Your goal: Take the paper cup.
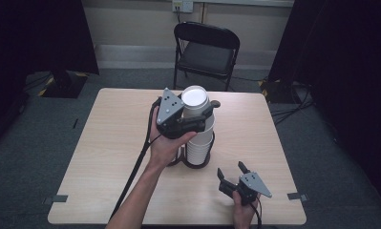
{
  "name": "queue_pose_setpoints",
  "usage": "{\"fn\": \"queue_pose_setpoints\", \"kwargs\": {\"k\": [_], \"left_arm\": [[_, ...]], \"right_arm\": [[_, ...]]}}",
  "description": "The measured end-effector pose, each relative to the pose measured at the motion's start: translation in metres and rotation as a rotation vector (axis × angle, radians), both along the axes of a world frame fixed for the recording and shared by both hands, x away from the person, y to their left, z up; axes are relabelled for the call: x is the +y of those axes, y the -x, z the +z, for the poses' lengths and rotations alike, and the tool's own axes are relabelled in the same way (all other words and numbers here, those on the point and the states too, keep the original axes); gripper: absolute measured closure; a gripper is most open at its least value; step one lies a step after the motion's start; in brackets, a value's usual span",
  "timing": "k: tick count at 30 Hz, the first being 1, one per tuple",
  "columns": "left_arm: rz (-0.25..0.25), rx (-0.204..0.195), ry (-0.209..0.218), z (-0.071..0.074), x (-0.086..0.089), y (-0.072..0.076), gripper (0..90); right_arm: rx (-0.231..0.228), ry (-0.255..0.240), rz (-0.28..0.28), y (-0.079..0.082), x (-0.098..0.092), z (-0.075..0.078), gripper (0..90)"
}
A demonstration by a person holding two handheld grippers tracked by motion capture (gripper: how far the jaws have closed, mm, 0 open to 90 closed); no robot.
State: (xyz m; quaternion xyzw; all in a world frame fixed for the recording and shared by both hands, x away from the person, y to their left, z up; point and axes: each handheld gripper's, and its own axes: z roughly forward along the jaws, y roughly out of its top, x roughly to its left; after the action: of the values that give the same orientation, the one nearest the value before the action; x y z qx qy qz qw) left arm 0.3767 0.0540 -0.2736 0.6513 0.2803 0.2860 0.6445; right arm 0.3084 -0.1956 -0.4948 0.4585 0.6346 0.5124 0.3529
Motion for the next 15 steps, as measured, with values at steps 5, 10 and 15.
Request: {"fn": "queue_pose_setpoints", "kwargs": {"k": [5, 10, 15], "left_arm": [[0.008, 0.011, 0.012, 0.001, 0.006, 0.006, 20.9], [-0.001, 0.018, 0.03, 0.001, 0.014, 0.012, 20.9], [-0.005, 0.029, 0.027, -0.001, 0.02, 0.017, 20.8]], "right_arm": [[0.001, 0.002, 0.0, 0.0, 0.0, 0.0, 17.0], [0.002, 0.006, 0.0, 0.0, 0.0, 0.0, 17.0], [0.004, 0.004, 0.001, 0.0, 0.0, 0.0, 16.9]]}}
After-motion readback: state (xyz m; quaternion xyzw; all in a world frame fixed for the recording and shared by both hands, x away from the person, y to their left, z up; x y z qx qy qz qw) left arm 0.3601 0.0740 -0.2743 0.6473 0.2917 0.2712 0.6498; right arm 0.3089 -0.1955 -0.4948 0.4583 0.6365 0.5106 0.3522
